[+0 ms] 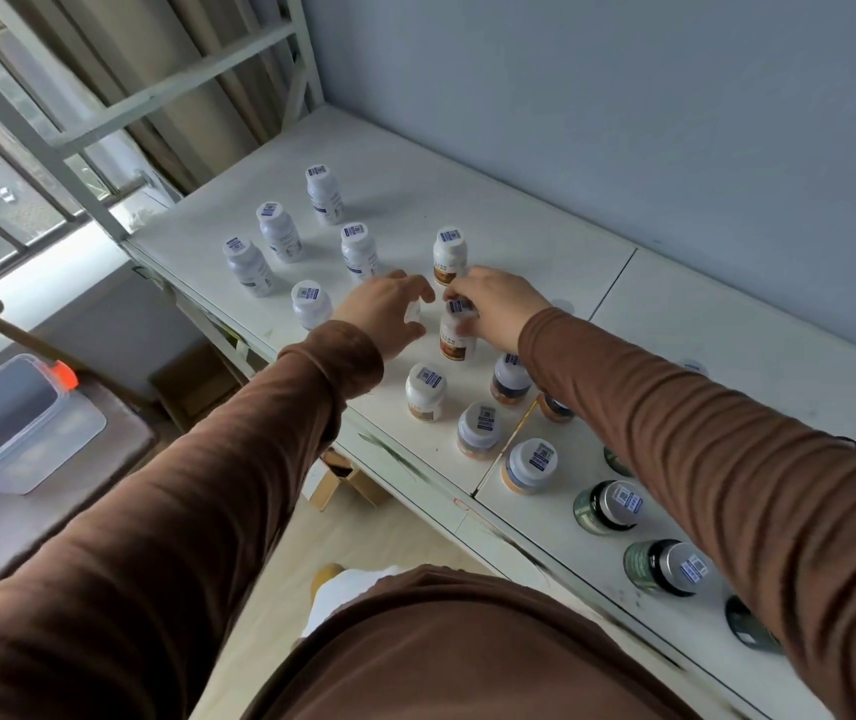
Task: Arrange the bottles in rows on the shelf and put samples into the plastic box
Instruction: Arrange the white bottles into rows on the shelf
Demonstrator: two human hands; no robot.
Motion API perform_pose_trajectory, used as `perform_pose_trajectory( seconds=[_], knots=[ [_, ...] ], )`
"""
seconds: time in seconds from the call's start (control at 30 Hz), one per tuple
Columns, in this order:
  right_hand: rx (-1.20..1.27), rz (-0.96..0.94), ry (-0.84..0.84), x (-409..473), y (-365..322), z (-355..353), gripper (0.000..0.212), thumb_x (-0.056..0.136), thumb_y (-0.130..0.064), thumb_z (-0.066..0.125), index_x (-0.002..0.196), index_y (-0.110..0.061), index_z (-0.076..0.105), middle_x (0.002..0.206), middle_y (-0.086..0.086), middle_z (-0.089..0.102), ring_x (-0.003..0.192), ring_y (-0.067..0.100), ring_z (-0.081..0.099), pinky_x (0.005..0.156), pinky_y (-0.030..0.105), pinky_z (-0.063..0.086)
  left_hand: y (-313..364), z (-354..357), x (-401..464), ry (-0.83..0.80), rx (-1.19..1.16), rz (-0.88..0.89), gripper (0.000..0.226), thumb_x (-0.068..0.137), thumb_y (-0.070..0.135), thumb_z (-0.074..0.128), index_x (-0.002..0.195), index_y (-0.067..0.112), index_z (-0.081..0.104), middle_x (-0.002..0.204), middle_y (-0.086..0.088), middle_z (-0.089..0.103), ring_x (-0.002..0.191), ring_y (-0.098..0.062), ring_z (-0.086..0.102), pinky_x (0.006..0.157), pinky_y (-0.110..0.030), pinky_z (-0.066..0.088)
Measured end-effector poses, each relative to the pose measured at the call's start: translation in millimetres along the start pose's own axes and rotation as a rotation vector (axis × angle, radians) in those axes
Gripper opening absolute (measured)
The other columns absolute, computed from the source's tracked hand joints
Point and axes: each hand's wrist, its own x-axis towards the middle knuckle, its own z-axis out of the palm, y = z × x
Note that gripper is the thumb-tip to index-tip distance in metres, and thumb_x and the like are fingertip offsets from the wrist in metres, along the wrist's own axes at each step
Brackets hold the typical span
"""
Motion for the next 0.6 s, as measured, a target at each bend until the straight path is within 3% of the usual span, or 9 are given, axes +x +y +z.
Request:
perform_pose_trajectory(
  seconds=[0.2,0.4,0.6],
  knots=[
    [-0.032,0.021,-0.001,-2,3,13,0.041,0.091,-0.02,0.061,0.131,-0.017,0.054,0.129,0.009,0.054,0.114,0.029,0.055,0.091,0.034,0.041,3,-2,-6,-0.021,0.015,-0.002,0.034,0.084,0.023,0.068,0.117,0.02,0.061,0.115,-0.005,0.06,0.101,-0.025,0.058,0.088,-0.039,0.048],
    [0.012,0.03,0.009,-16,4,4,0.055,0.089,-0.027,0.065,0.14,-0.023,0.046,0.136,0.007,0.048,0.124,0.028,0.044,0.098,0.036,0.037,10,-6,-17,0.019,0.024,0.01,0.033,0.085,0.025,0.068,0.117,0.021,0.061,0.115,-0.004,0.061,0.101,-0.024,0.058,0.088,-0.038,0.047],
    [0.091,-0.064,0.113,-58,-3,-10,0.036,0.088,-0.028,0.066,0.123,-0.022,0.06,0.123,0.002,0.055,0.116,0.022,0.047,0.089,0.028,0.033,26,-13,-50,0.127,0.034,0.05,0.036,0.085,0.028,0.068,0.119,0.022,0.06,0.116,-0.002,0.061,0.103,-0.025,0.056,0.087,-0.043,0.048]
  ],
)
